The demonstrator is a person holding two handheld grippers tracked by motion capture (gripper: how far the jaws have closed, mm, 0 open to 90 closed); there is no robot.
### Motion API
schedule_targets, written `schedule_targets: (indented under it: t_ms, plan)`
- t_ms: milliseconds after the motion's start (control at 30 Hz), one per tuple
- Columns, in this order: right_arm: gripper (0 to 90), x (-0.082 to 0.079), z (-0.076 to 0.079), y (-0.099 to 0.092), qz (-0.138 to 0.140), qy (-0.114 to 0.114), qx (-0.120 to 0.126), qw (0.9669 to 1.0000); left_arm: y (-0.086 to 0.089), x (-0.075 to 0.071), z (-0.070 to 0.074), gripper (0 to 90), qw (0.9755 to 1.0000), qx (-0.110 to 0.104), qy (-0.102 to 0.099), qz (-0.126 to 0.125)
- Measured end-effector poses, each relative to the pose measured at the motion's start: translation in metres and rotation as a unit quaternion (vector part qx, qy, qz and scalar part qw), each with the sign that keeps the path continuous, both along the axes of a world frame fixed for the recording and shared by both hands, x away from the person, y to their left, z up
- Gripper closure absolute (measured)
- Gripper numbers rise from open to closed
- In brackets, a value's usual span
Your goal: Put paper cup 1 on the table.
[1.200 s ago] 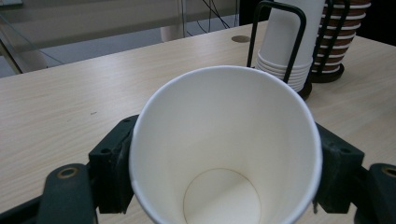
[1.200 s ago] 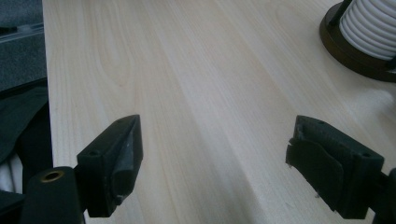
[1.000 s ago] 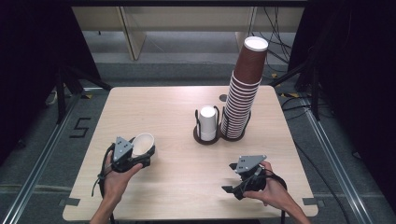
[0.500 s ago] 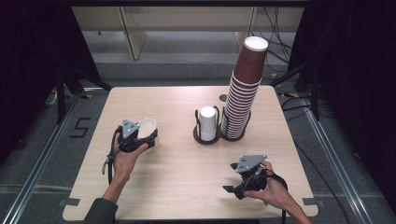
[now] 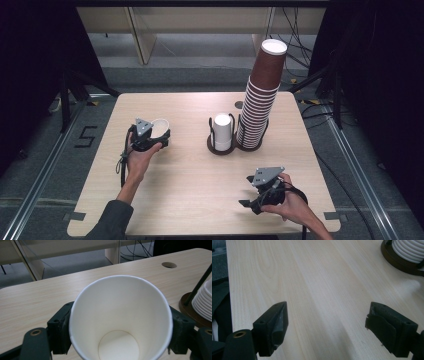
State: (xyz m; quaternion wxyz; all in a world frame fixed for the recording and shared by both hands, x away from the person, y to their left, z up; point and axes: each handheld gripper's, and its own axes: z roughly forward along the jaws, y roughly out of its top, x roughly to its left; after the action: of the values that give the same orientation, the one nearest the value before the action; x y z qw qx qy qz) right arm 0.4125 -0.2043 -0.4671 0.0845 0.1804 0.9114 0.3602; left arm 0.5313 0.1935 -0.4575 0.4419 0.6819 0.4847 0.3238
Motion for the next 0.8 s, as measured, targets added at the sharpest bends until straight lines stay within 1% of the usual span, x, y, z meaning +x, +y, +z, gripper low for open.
schedule_targets:
  t_ms: [33, 133, 167, 267, 333, 400, 433, 533, 600, 667, 700, 733, 800]
  plan:
    - [18.0, 0.000, 0.000, 0.000, 0.000, 0.000, 0.000, 1.0000, 0.000, 0.001, -0.001, 23.4, 1.0000, 0.000, 0.001, 0.001]
    - [18.0, 0.001, 0.000, -0.001, 0.000, -0.003, -0.004, 1.0000, -0.002, 0.007, -0.004, 23.3, 0.9999, 0.010, 0.007, 0.002]
    - [18.0, 0.000, 0.000, -0.001, 0.000, 0.000, -0.003, 1.0000, -0.003, 0.008, -0.005, 23.2, 0.9999, 0.012, 0.009, 0.004]
    - [18.0, -0.001, 0.000, 0.000, -0.001, 0.002, 0.001, 1.0000, -0.005, 0.012, -0.008, 23.2, 0.9998, 0.015, 0.014, 0.005]
    - [18.0, -0.001, 0.000, 0.000, 0.001, 0.000, 0.000, 1.0000, -0.007, 0.015, -0.011, 23.1, 0.9997, 0.018, 0.018, 0.003]
    - [18.0, 0.000, 0.000, 0.000, 0.004, -0.008, -0.001, 1.0000, -0.009, 0.017, -0.013, 23.0, 0.9995, 0.023, 0.023, 0.004]
    - [18.0, -0.001, 0.000, 0.000, 0.001, 0.000, 0.001, 1.0000, -0.009, 0.018, -0.014, 22.9, 0.9994, 0.025, 0.023, 0.003]
    - [18.0, -0.001, 0.000, 0.000, 0.000, 0.002, 0.001, 1.0000, -0.010, 0.020, -0.017, 22.2, 0.9992, 0.029, 0.027, 0.006]
    - [18.0, -0.001, 0.000, -0.001, 0.002, -0.001, -0.001, 1.0000, -0.011, 0.021, -0.018, 21.0, 0.9992, 0.029, 0.027, 0.005]
    - [18.0, -0.002, 0.001, -0.001, -0.006, 0.007, 0.000, 1.0000, -0.012, 0.022, -0.019, 19.0, 0.9991, 0.029, 0.029, 0.005]
    - [18.0, -0.002, 0.001, -0.001, -0.005, 0.008, 0.000, 1.0000, -0.012, 0.023, -0.020, 16.9, 0.9991, 0.028, 0.031, 0.003]
    - [18.0, -0.002, 0.001, -0.001, -0.005, 0.004, 0.000, 1.0000, -0.012, 0.023, -0.021, 14.2, 0.9990, 0.029, 0.033, 0.003]
    - [18.0, -0.002, 0.001, -0.002, -0.004, 0.004, 0.000, 1.0000, -0.011, 0.023, -0.023, 14.8, 0.9991, 0.029, 0.031, 0.001]
